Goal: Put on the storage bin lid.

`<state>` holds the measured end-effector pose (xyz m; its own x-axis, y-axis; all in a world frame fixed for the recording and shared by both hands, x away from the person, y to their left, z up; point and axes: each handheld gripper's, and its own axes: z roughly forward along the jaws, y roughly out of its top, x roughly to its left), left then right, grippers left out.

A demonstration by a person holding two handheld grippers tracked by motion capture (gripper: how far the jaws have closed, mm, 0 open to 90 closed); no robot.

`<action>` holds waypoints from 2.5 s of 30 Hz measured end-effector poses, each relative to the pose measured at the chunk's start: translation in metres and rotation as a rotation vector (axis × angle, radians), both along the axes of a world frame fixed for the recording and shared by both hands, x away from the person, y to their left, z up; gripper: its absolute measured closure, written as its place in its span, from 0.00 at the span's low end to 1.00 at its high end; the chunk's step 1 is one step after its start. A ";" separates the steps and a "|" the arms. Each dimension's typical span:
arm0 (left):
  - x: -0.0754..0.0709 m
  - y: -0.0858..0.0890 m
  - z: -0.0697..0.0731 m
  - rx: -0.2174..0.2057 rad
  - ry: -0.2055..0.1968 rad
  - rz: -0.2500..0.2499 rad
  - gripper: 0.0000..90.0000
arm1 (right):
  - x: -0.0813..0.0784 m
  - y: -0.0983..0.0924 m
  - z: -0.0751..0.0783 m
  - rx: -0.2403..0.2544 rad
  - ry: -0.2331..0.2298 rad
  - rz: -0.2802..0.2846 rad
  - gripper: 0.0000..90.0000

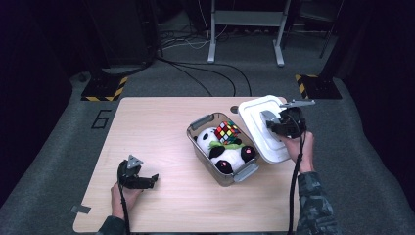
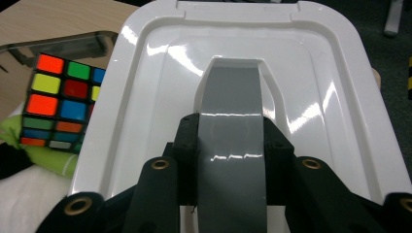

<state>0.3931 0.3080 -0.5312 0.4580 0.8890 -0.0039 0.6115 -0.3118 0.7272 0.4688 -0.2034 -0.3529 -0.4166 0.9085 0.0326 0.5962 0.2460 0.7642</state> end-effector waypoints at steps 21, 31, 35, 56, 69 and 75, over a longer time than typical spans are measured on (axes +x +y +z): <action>0.000 0.000 0.000 0.002 0.000 -0.002 0.03 | -0.001 0.071 0.011 0.039 0.030 0.168 0.74; 0.000 0.000 0.000 0.000 0.001 -0.001 0.03 | 0.001 0.103 0.004 0.037 0.062 0.223 0.74; 0.000 0.000 0.000 0.000 0.002 -0.003 0.03 | 0.001 0.109 0.002 0.043 0.061 0.230 0.74; 0.000 0.000 0.000 0.002 0.001 -0.004 0.03 | -0.005 0.118 -0.007 0.013 0.080 0.232 0.75; 0.000 0.000 0.000 0.002 0.002 -0.005 0.03 | -0.008 0.129 0.000 -0.001 0.064 0.239 0.74; 0.000 0.000 0.000 0.002 0.002 -0.005 0.03 | -0.010 0.136 -0.004 0.000 0.066 0.231 0.75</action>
<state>0.3928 0.3084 -0.5310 0.4628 0.8865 -0.0029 0.6112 -0.3167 0.7254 0.4592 -0.0676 -0.3565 -0.6099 0.7896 0.0669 0.5733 0.3814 0.7252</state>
